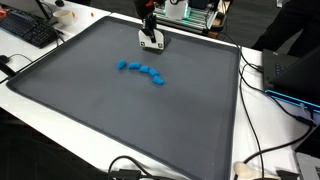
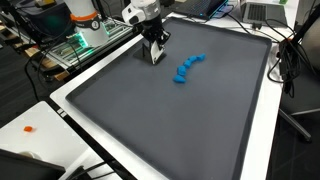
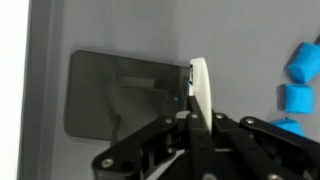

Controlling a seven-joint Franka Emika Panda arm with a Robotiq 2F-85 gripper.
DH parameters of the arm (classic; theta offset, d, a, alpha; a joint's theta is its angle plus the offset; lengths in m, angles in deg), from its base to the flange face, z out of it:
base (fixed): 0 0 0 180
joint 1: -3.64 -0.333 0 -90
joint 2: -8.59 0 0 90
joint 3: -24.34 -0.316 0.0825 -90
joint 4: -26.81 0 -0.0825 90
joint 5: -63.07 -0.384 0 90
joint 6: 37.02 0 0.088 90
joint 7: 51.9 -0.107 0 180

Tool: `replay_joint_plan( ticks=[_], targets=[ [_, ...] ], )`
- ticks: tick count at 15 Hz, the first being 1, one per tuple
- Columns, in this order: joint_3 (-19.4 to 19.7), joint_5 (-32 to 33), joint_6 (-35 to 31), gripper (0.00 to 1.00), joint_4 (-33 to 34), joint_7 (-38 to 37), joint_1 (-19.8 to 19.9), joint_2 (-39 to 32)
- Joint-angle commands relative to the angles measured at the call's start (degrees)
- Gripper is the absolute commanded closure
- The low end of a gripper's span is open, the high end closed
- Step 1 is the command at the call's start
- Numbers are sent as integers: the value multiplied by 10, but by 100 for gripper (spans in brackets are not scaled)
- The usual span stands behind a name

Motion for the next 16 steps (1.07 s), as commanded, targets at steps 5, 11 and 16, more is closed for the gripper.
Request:
replay_joint_plan(
  ticks=[5, 11, 16],
  targets=[
    [-6, -28, -41, 99, -11, -2, -6, -18],
    [-4, -24, -38, 99, -11, -9, -5, -19],
    [-6, -61, -12, 57, -8, 35, -1, -10]
  ],
)
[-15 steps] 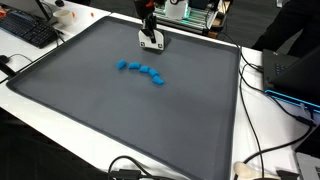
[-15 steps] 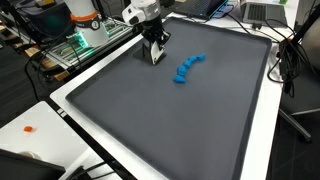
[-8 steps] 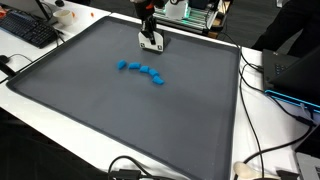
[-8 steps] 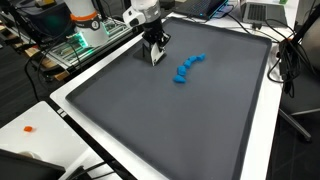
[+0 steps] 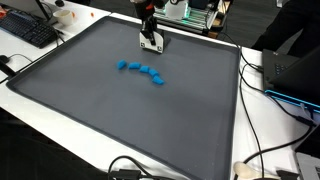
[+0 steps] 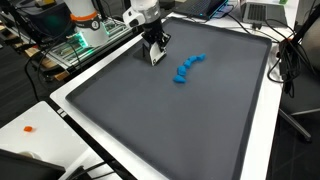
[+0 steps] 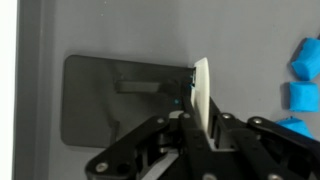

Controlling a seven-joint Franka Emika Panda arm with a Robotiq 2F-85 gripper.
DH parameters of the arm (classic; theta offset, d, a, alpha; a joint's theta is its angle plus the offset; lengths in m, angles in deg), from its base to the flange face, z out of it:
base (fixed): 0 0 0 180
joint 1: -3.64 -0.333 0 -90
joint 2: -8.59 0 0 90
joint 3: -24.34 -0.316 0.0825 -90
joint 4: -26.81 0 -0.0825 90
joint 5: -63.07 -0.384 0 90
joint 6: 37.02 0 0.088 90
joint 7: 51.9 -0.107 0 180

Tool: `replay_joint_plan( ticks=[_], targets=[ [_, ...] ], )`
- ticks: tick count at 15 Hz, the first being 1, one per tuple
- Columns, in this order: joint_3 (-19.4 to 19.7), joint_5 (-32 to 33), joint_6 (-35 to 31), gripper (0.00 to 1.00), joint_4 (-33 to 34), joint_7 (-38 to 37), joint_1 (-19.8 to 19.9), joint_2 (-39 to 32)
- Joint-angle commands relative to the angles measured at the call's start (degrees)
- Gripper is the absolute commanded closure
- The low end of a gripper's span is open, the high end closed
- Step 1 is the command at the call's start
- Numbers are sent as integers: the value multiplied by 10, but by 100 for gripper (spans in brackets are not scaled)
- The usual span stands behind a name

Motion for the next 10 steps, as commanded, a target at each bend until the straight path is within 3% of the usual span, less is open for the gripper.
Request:
replay_joint_plan(
  ticks=[1, 7, 10],
  targets=[
    [-2, -34, 9, 49, -7, 33, 1, 7],
    [3, -22, 48, 4, -11, 72, 4, 50],
    [8, 17, 87, 0, -7, 56, 7, 83]
  ],
)
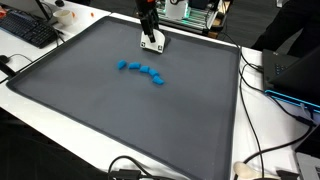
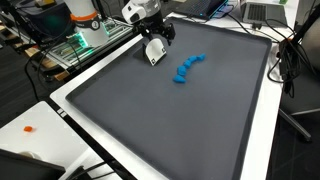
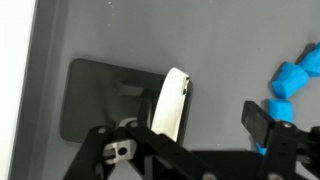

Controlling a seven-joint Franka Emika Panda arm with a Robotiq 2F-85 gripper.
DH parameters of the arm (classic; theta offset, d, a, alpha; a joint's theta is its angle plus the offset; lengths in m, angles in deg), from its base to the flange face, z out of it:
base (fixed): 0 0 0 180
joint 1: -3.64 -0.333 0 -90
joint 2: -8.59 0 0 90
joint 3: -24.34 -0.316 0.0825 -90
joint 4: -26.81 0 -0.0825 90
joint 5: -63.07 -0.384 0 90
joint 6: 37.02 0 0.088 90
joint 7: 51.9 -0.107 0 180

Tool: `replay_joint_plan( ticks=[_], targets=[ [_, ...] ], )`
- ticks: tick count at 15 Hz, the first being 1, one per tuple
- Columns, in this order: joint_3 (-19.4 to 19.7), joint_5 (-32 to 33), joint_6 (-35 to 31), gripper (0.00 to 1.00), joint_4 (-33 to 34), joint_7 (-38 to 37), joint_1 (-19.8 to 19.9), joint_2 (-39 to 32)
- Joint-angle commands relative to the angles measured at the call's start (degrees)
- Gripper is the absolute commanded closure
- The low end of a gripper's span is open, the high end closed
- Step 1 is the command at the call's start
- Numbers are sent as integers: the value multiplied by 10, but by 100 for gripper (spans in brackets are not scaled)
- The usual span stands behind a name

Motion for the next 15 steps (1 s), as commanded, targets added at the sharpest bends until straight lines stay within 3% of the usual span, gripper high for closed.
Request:
replay_joint_plan(
  ticks=[1, 7, 11, 15],
  targets=[
    [7, 47, 57, 0, -6, -10, 8, 54],
    [-6, 210, 146, 0, 44, -34, 19, 106],
    [-18, 279, 218, 0, 102, 25, 11, 120],
    [-33, 314, 235, 0, 144, 104, 3, 117]
  ],
)
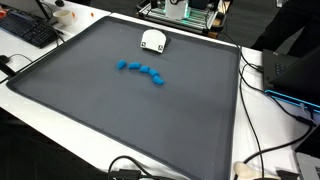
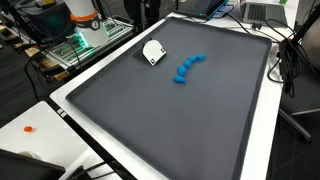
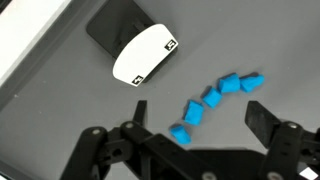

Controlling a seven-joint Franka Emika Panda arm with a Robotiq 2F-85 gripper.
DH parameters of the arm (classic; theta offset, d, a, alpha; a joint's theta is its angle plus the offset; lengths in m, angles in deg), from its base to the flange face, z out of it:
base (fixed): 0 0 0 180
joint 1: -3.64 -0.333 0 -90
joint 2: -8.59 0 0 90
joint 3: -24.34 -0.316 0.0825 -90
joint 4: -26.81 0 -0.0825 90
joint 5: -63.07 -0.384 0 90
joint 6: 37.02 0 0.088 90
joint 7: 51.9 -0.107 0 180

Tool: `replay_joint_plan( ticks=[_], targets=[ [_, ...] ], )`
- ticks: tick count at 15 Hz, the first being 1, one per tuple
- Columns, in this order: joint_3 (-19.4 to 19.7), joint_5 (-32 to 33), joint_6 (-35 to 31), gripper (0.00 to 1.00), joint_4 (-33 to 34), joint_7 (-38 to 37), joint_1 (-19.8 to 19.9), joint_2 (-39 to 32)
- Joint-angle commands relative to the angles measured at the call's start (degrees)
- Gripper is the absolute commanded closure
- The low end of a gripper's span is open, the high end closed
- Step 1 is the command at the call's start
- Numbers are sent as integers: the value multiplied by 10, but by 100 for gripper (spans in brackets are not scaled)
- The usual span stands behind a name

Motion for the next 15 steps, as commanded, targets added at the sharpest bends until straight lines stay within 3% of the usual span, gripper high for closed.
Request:
replay_joint_plan(
  ticks=[1, 9, 10, 15],
  targets=[
    [-11, 37, 17, 0, 28, 70, -6, -2],
    [-23, 80, -12, 0, 51, 230, -15, -6],
    [-23, 64, -2, 0, 51, 206, -12, -4],
    [-23, 67, -5, 0, 52, 227, -14, -4]
  ],
)
